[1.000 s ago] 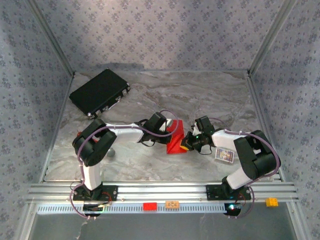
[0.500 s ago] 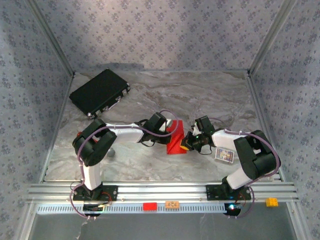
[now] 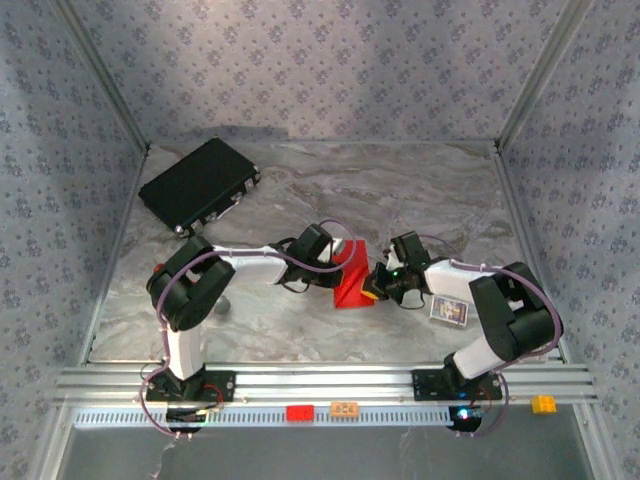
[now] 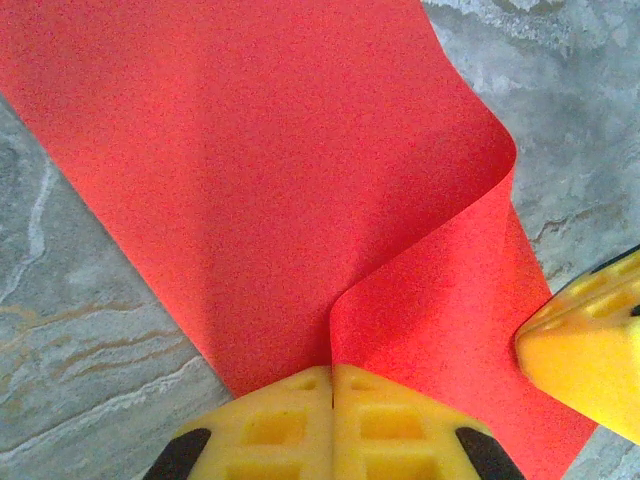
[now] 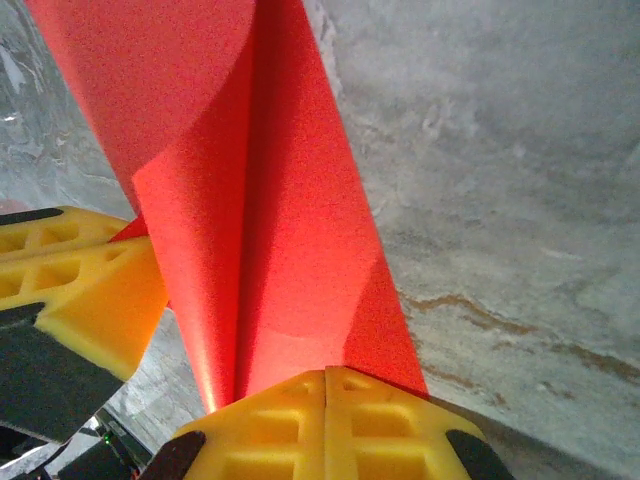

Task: Fold a paper plane with a square sheet of paper (pick it up from the middle)
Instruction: Fold the triangle a second time at the center of the table.

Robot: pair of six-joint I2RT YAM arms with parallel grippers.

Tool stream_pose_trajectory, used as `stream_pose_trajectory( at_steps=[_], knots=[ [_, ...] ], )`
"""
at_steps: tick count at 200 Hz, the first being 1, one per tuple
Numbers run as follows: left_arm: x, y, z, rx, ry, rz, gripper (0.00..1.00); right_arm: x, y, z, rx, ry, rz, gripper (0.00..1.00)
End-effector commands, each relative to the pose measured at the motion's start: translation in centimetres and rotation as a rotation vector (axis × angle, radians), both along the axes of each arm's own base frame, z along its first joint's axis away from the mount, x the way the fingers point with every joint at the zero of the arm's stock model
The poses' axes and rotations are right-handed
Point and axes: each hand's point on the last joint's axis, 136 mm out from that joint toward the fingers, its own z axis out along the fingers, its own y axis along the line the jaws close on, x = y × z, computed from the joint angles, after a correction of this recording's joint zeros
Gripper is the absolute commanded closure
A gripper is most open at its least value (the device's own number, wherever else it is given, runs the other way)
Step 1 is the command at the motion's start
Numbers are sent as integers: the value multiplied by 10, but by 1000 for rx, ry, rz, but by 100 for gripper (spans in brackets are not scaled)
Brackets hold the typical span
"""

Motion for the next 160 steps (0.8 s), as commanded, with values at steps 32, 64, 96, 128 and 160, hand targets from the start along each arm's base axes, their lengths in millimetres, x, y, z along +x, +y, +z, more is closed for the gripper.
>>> stream_pose_trajectory(
  at_steps=[32,64,96,128,160],
  knots=[
    [-1,-5,-3,-13,34,-1,99,9,9,25,68,-83,-1,95],
    [-1,-6,-3,-17,36,-3,99,15,24,35,102,-114,20,96],
    [-2,-6,-4,-15,38,-3,99,25,36,38,122,-127,23,97],
    [-3,-6,-4,-15,40,-6,99,32,44,32,116,-113,25,97],
    [-3,-7,-4,-16,41,-8,99,34,48,22,112,-91,26,98]
  ],
)
